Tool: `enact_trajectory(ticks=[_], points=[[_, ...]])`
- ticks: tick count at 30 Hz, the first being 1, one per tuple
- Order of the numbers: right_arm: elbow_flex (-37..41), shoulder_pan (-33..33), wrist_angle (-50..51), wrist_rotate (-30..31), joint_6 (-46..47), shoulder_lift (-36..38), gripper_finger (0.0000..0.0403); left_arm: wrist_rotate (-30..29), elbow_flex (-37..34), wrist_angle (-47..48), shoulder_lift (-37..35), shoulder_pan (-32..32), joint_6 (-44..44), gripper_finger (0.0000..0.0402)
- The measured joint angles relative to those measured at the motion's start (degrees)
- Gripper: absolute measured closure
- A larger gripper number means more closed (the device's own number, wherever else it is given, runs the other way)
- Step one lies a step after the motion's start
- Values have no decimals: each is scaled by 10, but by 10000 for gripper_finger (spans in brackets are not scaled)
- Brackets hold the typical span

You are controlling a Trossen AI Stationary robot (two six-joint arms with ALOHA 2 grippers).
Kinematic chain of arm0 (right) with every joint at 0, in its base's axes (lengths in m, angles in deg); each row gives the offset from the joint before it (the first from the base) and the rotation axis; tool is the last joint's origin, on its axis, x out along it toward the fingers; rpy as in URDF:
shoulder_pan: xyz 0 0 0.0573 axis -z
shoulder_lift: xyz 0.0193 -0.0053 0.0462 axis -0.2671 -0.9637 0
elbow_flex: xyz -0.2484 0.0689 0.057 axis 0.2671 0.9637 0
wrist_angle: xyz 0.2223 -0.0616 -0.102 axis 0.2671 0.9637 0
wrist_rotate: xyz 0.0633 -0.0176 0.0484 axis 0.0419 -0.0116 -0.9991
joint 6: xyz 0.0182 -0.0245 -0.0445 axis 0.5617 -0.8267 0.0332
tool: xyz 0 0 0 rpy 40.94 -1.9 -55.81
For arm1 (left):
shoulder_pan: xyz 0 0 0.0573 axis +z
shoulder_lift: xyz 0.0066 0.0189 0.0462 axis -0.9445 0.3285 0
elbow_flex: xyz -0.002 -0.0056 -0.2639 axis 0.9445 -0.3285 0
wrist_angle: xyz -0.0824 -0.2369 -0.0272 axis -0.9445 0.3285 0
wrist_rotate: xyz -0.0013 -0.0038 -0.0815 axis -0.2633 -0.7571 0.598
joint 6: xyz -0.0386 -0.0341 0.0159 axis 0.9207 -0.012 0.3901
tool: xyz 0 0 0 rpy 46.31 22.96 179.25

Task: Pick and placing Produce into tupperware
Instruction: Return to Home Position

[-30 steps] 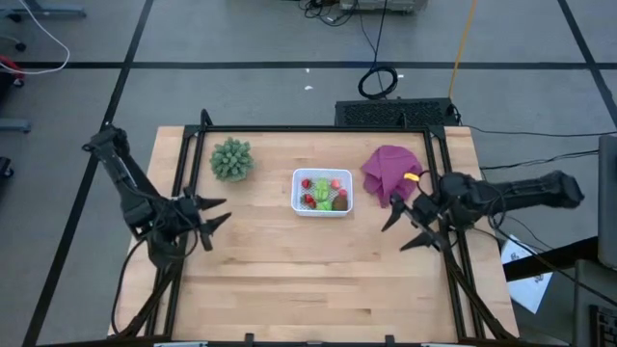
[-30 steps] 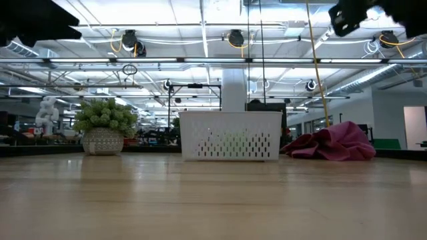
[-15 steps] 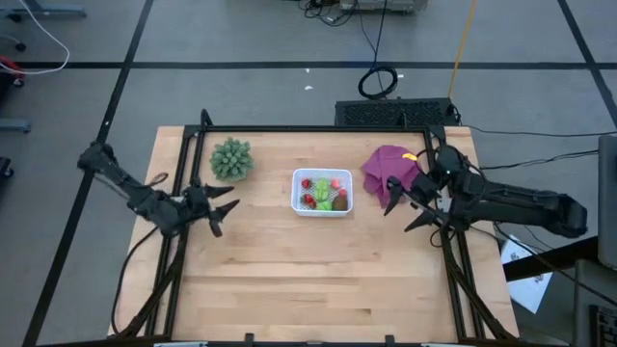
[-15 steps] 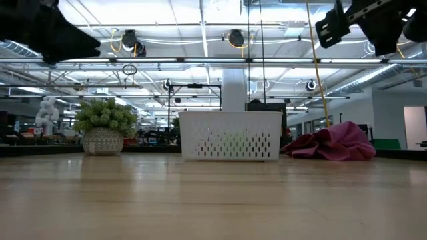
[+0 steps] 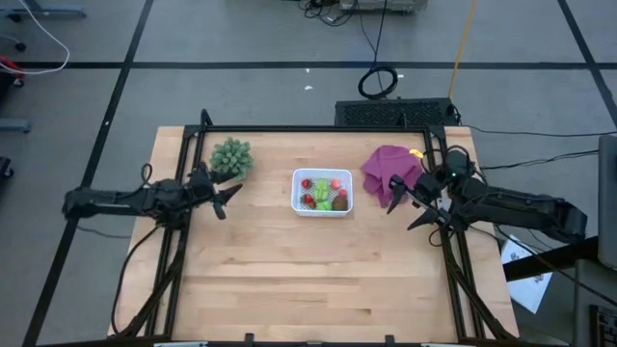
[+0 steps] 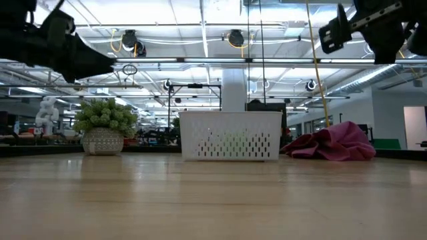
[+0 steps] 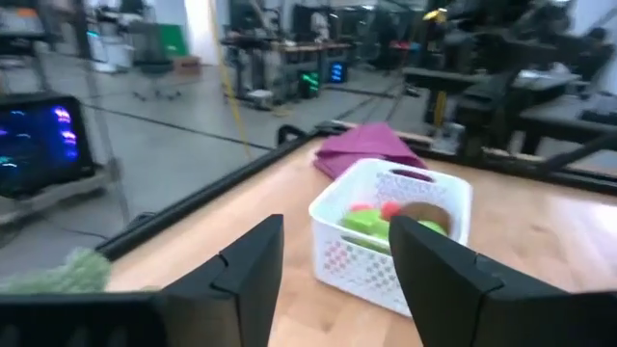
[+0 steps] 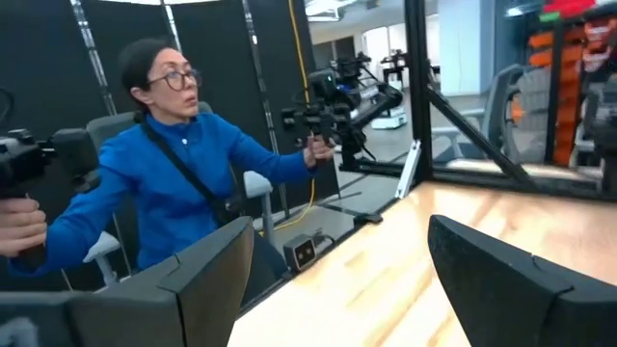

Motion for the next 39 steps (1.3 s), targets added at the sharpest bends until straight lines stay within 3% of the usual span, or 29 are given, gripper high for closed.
enact_trajectory(ticks=[3, 6, 10, 12, 21, 25, 27, 33, 39], points=[[31, 7, -31, 0, -5, -1, 101, 66, 0, -15, 8, 43, -3, 224], [59, 11, -82, 2, 6, -1, 101, 90, 0, -22, 11, 71, -4, 244], [80, 11, -108, 5, 18, -10, 101, 175, -31, -76, 16, 80, 2, 266], [84, 11, -108, 6, 5, -19, 101, 190, -53, -101, 28, 79, 6, 273], [91, 11, -127, -2, -62, -74, 101, 172, -49, -133, 110, 80, 3, 278], [91, 21, -197, -90, -38, -82, 101, 169, -49, -147, 135, 80, -13, 277], [91, 24, -232, -102, -14, -79, 101, 164, -49, -154, 144, 79, -15, 277], [90, 29, -244, -57, 21, -81, 101, 159, -49, -158, 147, 79, 35, 277], [103, 24, -192, 29, -12, -81, 101, 156, -49, -157, 147, 79, 95, 277]])
